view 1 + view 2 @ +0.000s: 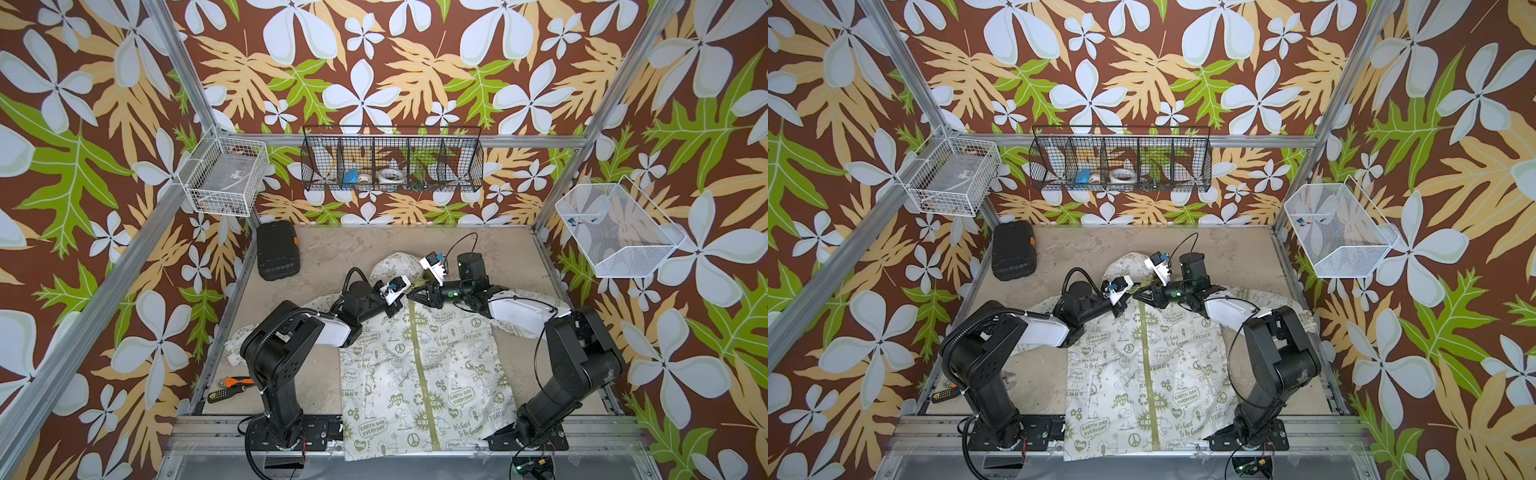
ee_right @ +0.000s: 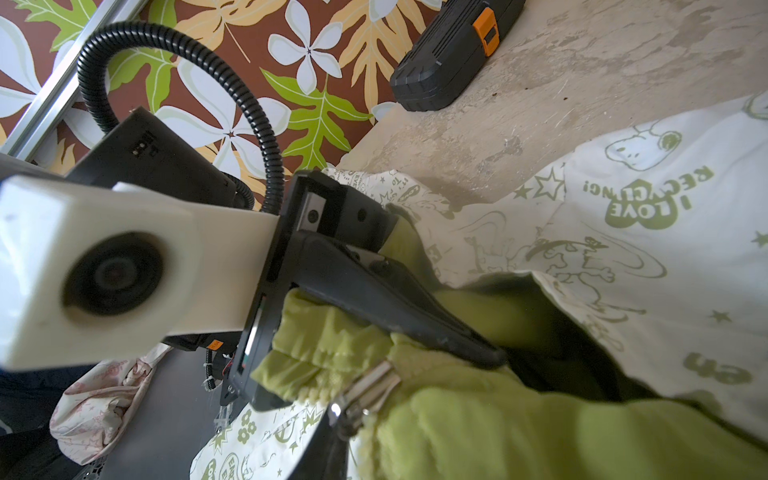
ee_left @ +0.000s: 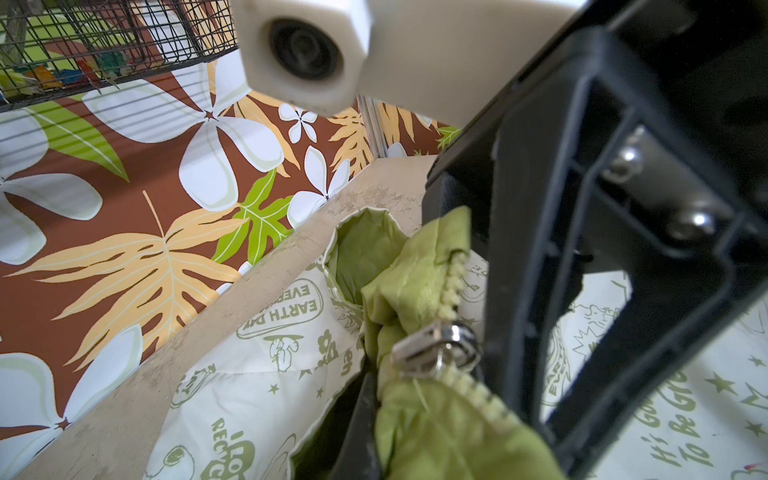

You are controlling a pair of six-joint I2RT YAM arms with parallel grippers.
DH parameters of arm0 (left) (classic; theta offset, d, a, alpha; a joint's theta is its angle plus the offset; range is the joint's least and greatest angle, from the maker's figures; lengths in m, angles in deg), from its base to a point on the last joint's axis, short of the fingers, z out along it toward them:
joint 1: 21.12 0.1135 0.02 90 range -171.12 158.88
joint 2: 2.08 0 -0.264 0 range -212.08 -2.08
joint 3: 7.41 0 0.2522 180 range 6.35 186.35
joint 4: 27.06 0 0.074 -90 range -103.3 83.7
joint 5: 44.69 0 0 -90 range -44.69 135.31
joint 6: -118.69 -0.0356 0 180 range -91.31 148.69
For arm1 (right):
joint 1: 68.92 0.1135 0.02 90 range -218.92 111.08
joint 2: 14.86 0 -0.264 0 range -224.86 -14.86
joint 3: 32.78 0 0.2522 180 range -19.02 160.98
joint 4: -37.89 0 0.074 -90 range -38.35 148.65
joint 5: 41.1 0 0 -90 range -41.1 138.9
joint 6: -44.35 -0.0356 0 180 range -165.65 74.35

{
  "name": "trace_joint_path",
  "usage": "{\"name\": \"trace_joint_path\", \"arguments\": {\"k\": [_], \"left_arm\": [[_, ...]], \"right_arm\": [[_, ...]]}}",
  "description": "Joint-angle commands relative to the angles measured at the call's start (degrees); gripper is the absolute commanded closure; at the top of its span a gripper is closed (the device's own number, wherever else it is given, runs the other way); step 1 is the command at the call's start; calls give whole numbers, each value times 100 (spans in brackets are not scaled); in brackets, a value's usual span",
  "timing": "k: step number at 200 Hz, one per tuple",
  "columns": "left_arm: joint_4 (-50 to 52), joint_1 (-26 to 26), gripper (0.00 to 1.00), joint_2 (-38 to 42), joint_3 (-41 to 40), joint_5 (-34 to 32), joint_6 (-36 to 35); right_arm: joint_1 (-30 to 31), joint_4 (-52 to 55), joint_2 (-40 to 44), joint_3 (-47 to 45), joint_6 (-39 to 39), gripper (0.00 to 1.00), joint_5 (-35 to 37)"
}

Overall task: Unzip the jacket
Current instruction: Unzip the zipper on the jacket.

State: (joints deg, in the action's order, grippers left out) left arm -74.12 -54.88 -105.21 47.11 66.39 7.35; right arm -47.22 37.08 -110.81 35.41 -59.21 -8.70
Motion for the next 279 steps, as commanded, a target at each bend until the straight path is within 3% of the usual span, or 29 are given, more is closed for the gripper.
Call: {"name": "trace_joint_path", "arguments": {"k": [1, 18, 34, 47, 63, 84, 107, 109, 112, 116, 138, 159, 171, 207, 247, 279], "left_arm": [[51, -8, 100, 28, -31, 168, -115], [7, -8, 100, 38, -58, 103, -150], [-167, -8, 100, 48, -123, -67, -130], [-500, -8, 100, 65, -243, -290, -68], [-1030, -8, 89, 83, -430, -561, -45], [-1526, -8, 54, 99, -600, -873, -81], [-1726, -8, 31, 175, -686, -1202, -52], [-1728, -8, 26, 189, -692, -1222, -47], [-1731, -7, 5, 214, -699, -1269, -26], [-1735, -4, 1, 237, -718, -1334, 9], [-1638, 1, 0, 529, -877, -1356, 99], [-869, 10, 3, 945, -844, -647, 17], [-265, 18, 9, 1102, -723, -175, -154], [1137, 184, 39, 1208, -349, 636, -287], [2103, 461, 45, 1013, 209, 1063, -42], [2091, 565, 59, 885, 445, 1211, 262]], "right_arm": [[7, -355, 67, 67, -41, 76, -110], [9, -319, 67, 98, -41, 84, -108], [4, -185, 37, 174, -26, 100, -93], [9, -28, 6, 263, -15, 100, -20], [7, 264, -12, 393, -30, 100, 222], [6, 450, -24, 444, -103, 100, 462], [10, 614, -89, 504, -230, 100, 662], [6, 626, -91, 511, -238, 100, 674], [8, 630, -99, 515, -258, 100, 689], [6, 636, -100, 526, -283, 100, 717], [15, 755, -126, 583, -340, 100, 890], [15, 832, -177, 629, -323, 100, 935], [11, 824, -188, 647, -329, 100, 937], [16, 859, -149, 759, -318, 100, 942], [18, 1060, -162, 850, -144, 100, 883], [44, 1258, -166, 859, 27, 100, 961]]}}
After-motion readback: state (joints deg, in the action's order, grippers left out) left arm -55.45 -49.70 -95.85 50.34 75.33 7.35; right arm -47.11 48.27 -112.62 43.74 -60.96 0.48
